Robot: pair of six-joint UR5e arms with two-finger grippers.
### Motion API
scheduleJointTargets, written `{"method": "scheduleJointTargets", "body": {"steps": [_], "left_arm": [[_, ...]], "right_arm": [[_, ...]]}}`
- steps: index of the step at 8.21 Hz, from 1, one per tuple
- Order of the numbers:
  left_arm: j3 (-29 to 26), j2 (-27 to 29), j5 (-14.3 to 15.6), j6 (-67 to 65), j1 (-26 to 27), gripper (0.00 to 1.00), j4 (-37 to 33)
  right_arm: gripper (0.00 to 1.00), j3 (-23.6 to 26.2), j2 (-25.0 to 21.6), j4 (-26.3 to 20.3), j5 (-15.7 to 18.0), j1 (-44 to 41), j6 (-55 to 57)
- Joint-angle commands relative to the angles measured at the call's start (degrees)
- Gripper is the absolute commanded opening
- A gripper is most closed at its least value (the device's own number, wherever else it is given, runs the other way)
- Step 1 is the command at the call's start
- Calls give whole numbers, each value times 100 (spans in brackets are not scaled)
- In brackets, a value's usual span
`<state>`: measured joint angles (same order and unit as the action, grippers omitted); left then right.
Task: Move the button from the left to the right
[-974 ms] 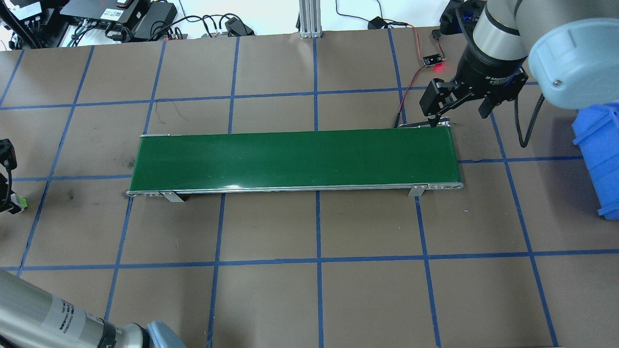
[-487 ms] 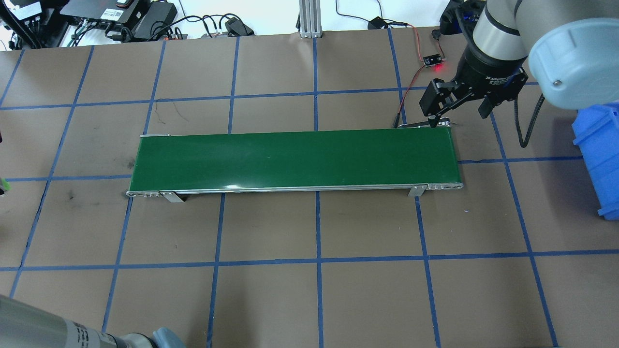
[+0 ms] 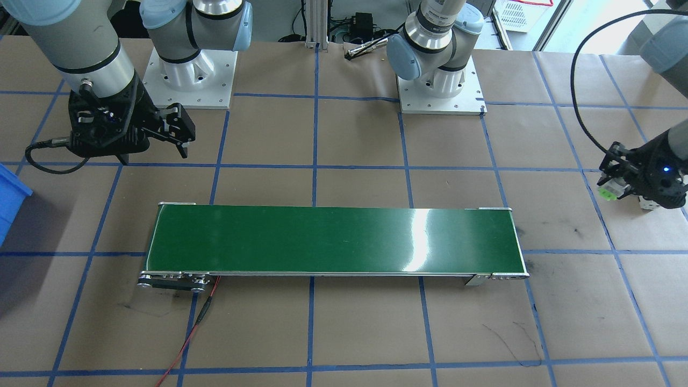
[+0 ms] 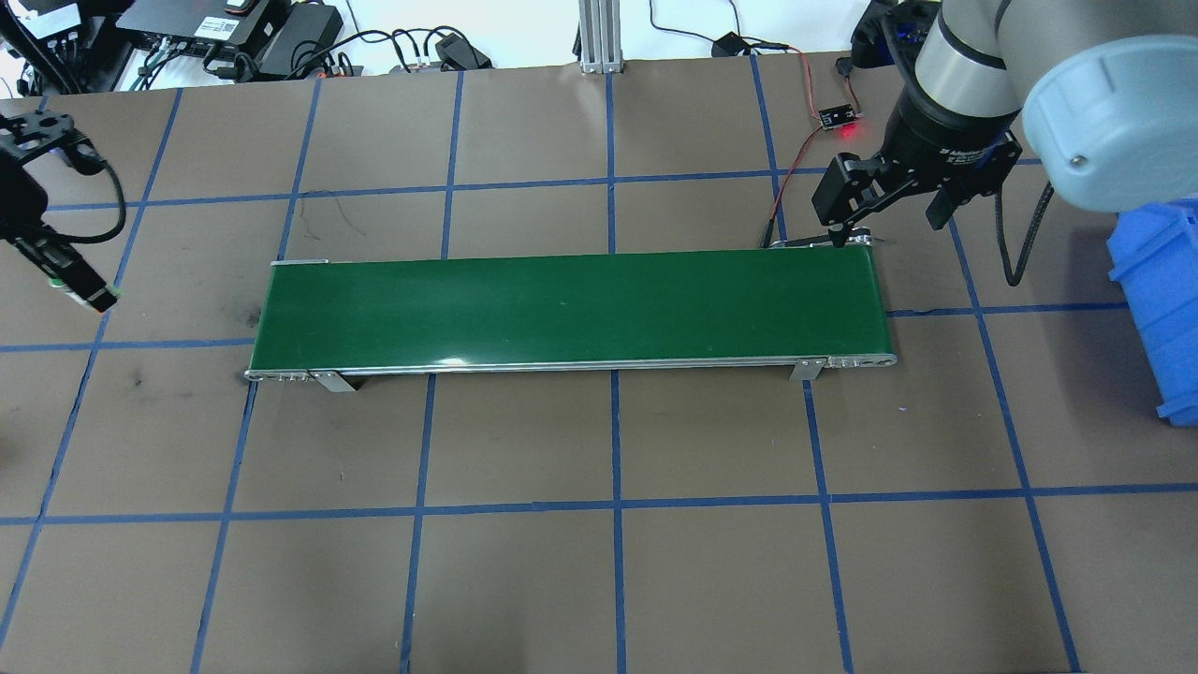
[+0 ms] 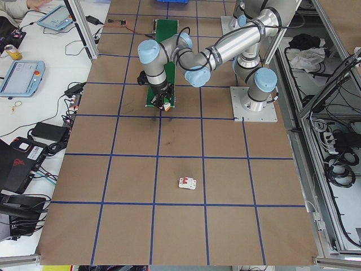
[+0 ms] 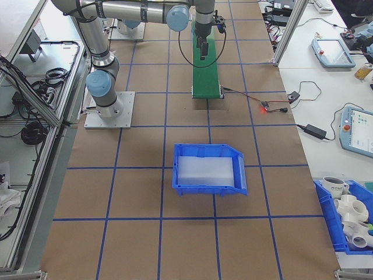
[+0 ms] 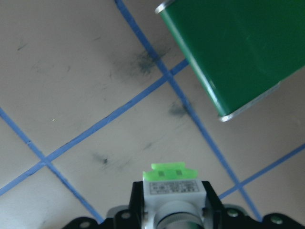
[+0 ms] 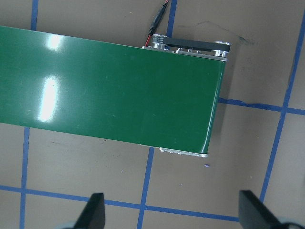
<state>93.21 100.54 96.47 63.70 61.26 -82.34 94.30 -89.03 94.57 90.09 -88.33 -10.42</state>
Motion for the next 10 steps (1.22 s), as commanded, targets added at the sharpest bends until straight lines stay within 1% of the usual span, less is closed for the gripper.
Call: {"method": "scheduleJointTargets", "body": {"steps": [1, 2, 3, 5, 7, 10], "left_arm": [[39, 44, -488, -2557, 1025, 0, 7], [48, 89, -489, -3321, 1167, 0, 16], [39, 289, -489, -3633, 1230, 0, 155], [48, 597, -498, -3602, 1239, 0, 873], [39, 870, -498, -3619, 1239, 0, 939], [65, 1081, -515, -3602, 1239, 0, 930]], "right_arm": [[100, 0, 0, 0, 0, 0, 5], [100, -8, 0, 0, -8, 0, -4], [100, -8, 0, 9, -9, 0, -4], [100, 0, 0, 0, 0, 0, 5], [100, 0, 0, 9, -9, 0, -4], [100, 0, 9, 9, 0, 0, -4]]}}
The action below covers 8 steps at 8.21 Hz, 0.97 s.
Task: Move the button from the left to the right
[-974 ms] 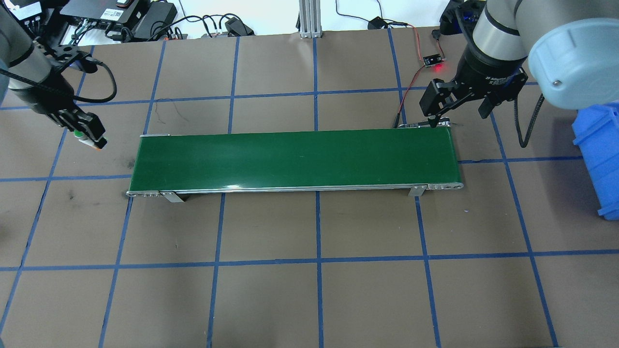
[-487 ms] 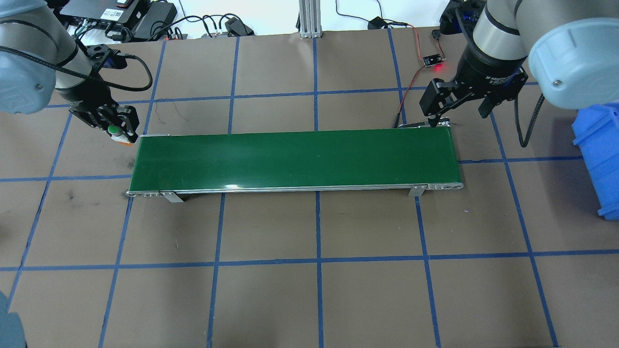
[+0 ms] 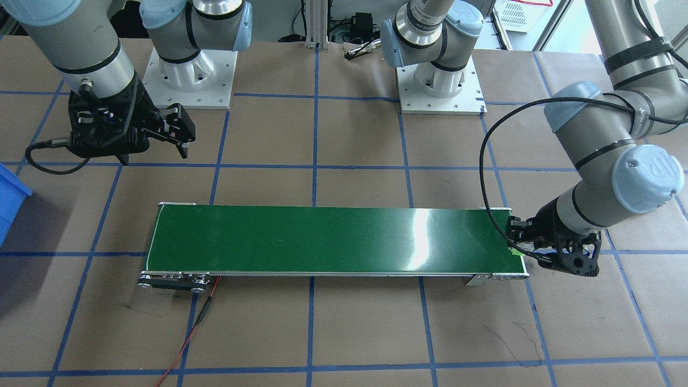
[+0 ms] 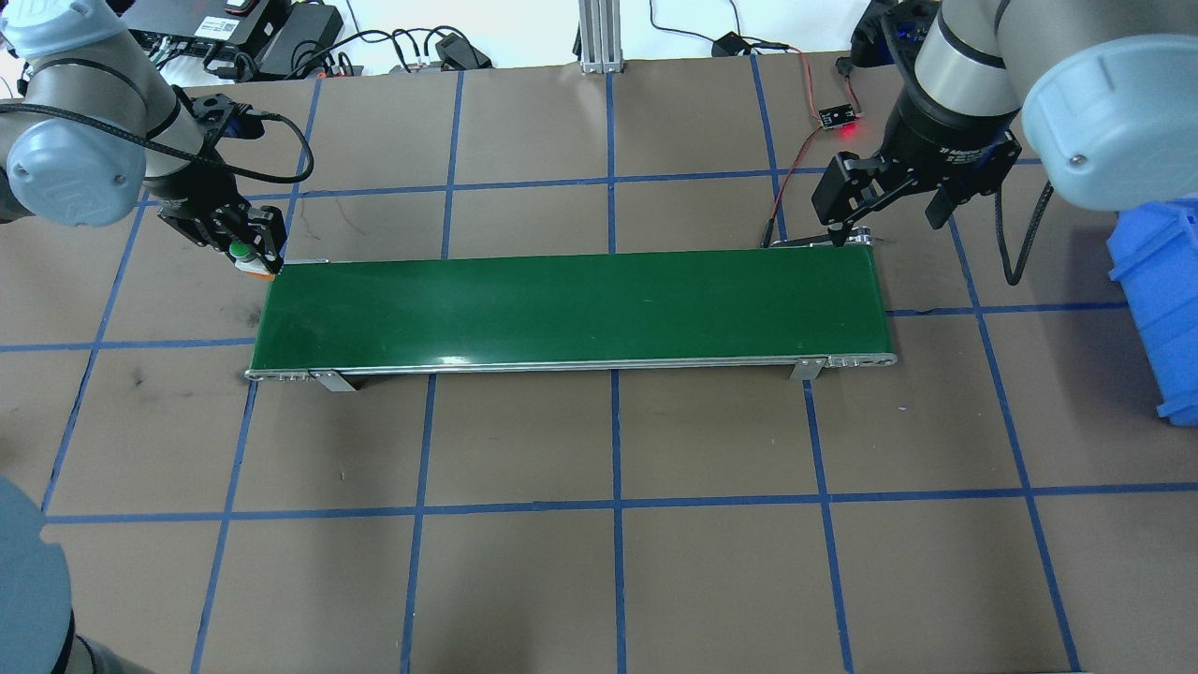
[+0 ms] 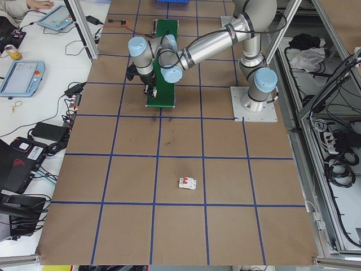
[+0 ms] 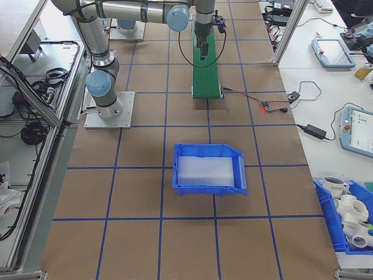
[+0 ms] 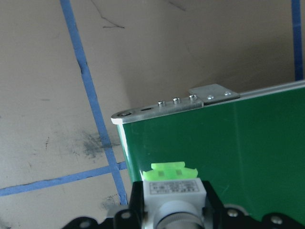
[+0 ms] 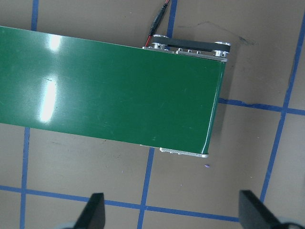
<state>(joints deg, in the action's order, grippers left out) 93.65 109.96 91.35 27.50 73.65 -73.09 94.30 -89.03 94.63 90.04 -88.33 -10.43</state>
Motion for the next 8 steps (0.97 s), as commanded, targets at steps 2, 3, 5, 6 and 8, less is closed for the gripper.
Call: {"method": "scheduleJointTargets", "body": {"steps": [2, 3, 5, 6, 8], "left_arm": [[13, 219, -56, -60, 9, 0, 14], [22, 219, -352, -86, 9, 0, 5], [31, 254, -382, -165, 9, 0, -4], [40, 289, -373, -113, 9, 0, 5], [66, 298, -320, -113, 9, 13, 5]], "right_arm": [[100, 0, 17, 3, -4, 0, 6], [100, 0, 17, -5, -4, 0, 6], [100, 0, 17, -6, -4, 0, 6], [100, 0, 17, 3, -4, 0, 6], [100, 0, 17, -5, -4, 0, 6]]}}
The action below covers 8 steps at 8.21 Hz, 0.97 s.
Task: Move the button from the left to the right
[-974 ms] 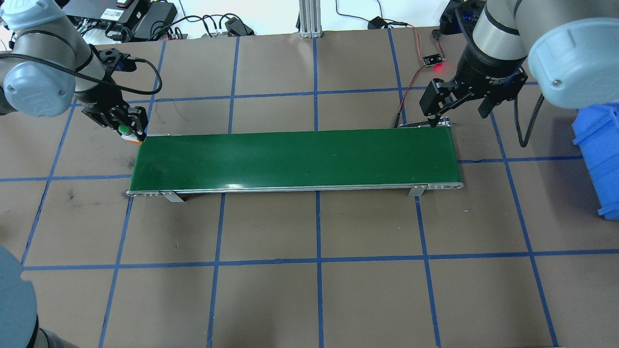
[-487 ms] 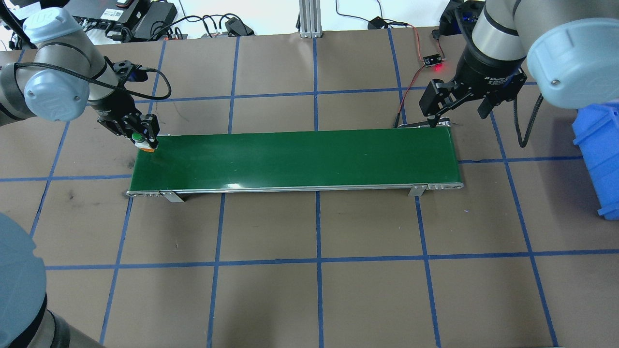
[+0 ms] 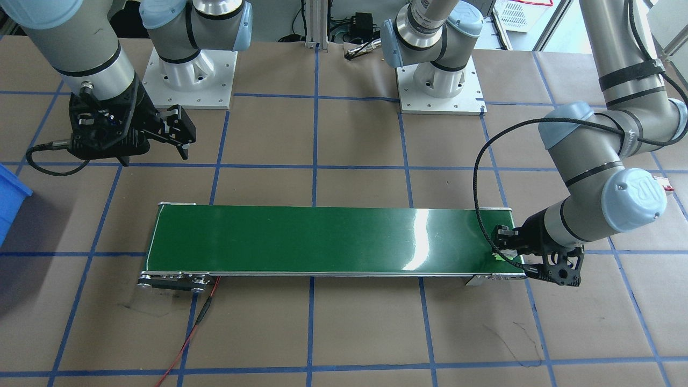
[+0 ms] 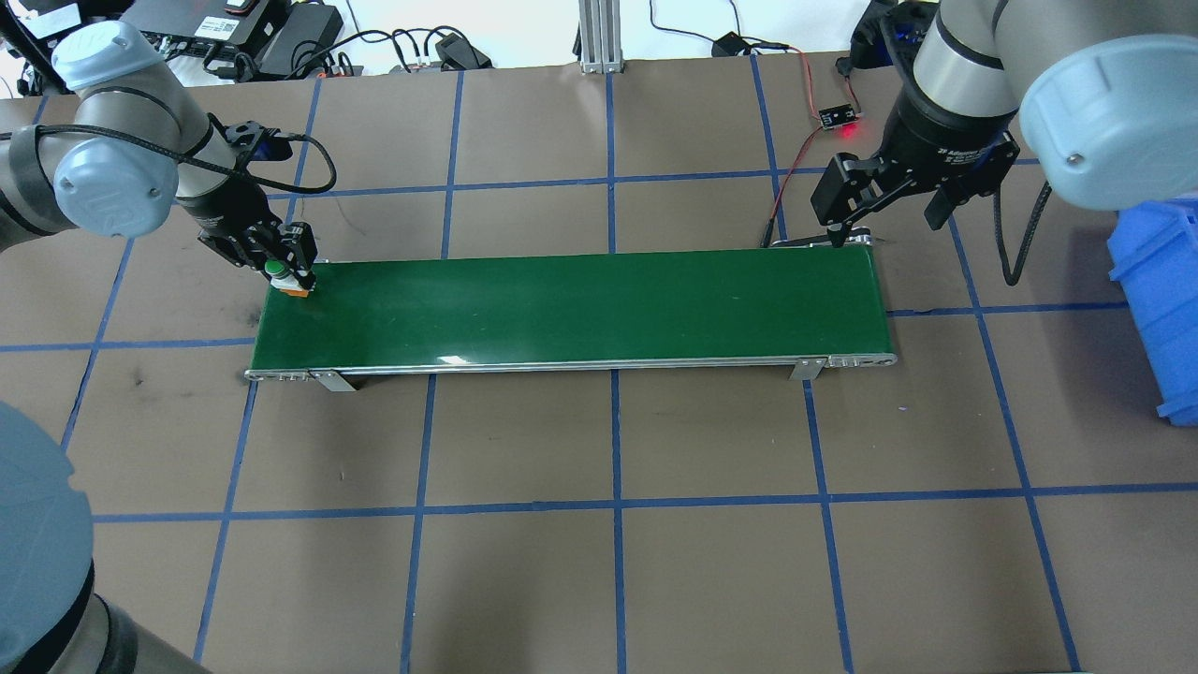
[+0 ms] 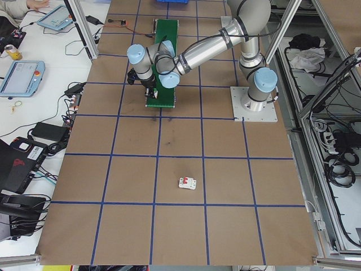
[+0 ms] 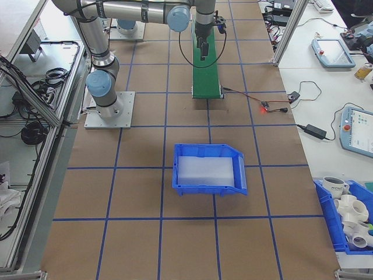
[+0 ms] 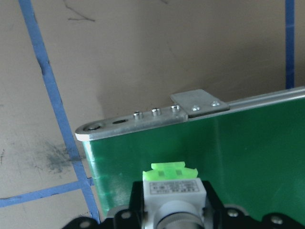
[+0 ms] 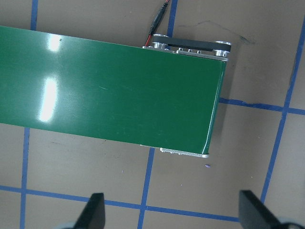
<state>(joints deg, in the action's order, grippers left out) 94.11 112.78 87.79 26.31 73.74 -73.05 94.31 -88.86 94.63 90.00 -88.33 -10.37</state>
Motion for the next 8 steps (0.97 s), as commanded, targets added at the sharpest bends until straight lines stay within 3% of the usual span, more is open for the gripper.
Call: {"method": "scheduleJointTargets", "body": {"steps": [1, 2, 3, 6, 8], "left_arm": [[20, 7, 36, -46, 0, 36, 2], [20, -54, -16, -342, 26, 92, -7], [20, -116, -25, -415, 79, 100, -16], [11, -545, 19, -948, 552, 100, -138], [-33, -1290, 53, -1521, 1096, 100, -569]], "right_arm": [[100, 0, 0, -6, 0, 0, 0], [100, 0, 0, -6, 0, 0, 0], [100, 0, 0, 3, 0, 0, 0], [100, 0, 9, -6, 0, 0, 0], [100, 0, 9, -6, 0, 0, 0]]}}
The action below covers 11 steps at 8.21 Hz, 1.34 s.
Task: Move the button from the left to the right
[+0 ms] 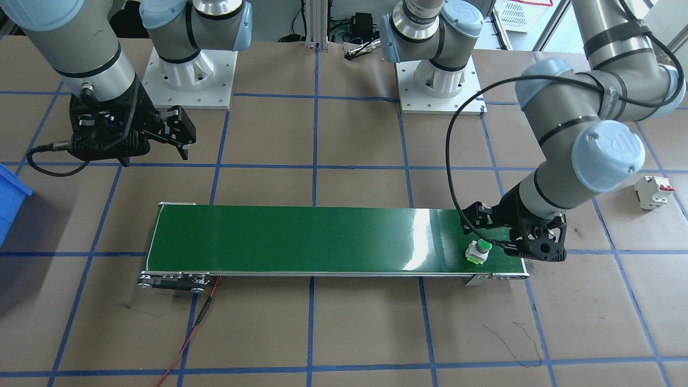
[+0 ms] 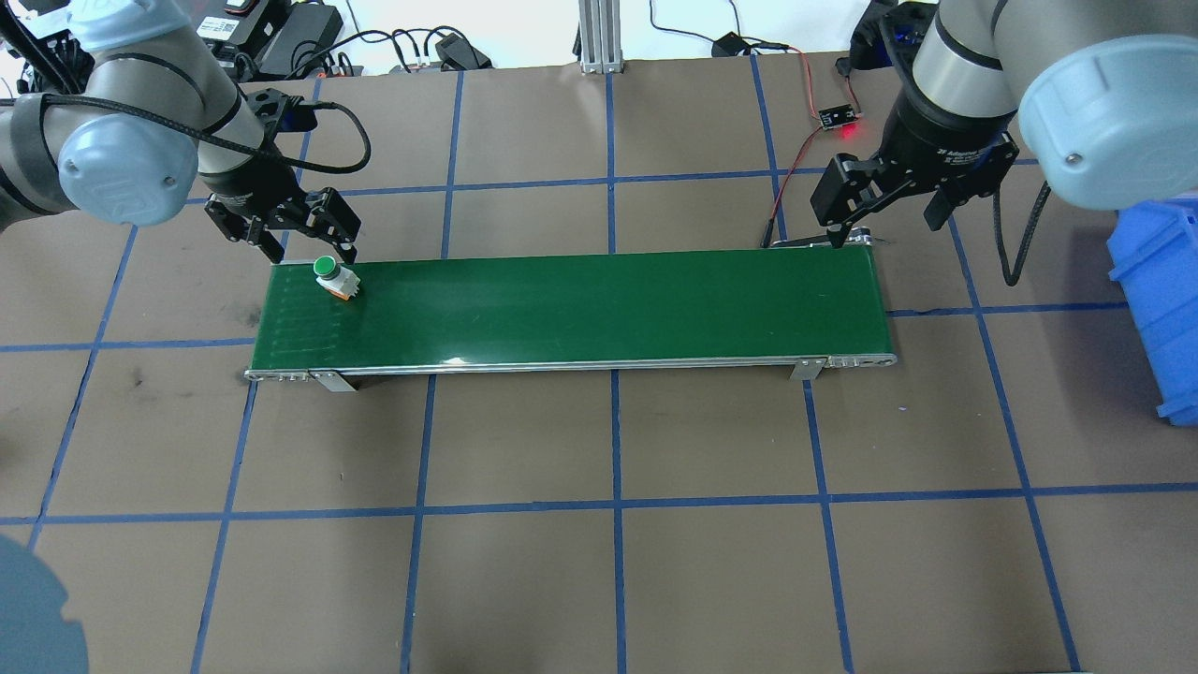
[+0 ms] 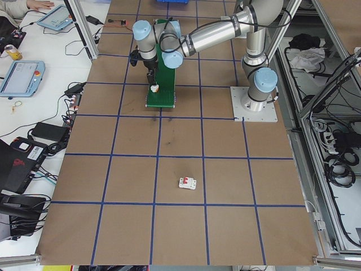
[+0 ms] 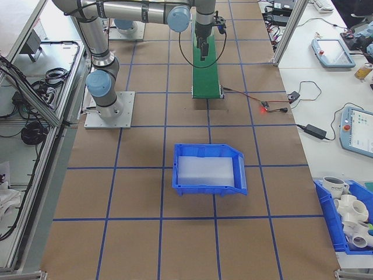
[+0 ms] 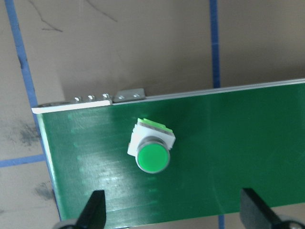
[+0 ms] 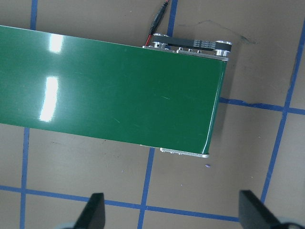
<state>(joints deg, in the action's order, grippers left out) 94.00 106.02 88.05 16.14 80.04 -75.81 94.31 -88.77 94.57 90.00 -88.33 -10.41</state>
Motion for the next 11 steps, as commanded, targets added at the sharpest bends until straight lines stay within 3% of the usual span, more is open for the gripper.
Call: {"method": "scheduleJointTargets", "body": {"steps": [1, 3, 7, 11], "left_arm": [[-5, -826, 28, -576, 652, 100, -320], [-13, -1195, 72, -926, 995, 100, -608], [-40, -1109, 81, -999, 1155, 100, -915], [-40, -1101, 90, -937, 1032, 100, -988]], "right_arm": [[100, 0, 0, 8, 0, 0, 3], [100, 0, 27, 26, -9, 9, 12], [100, 9, 719, 315, -105, 70, 152], [100, 404, 1169, 1378, -210, 62, 1705]]}}
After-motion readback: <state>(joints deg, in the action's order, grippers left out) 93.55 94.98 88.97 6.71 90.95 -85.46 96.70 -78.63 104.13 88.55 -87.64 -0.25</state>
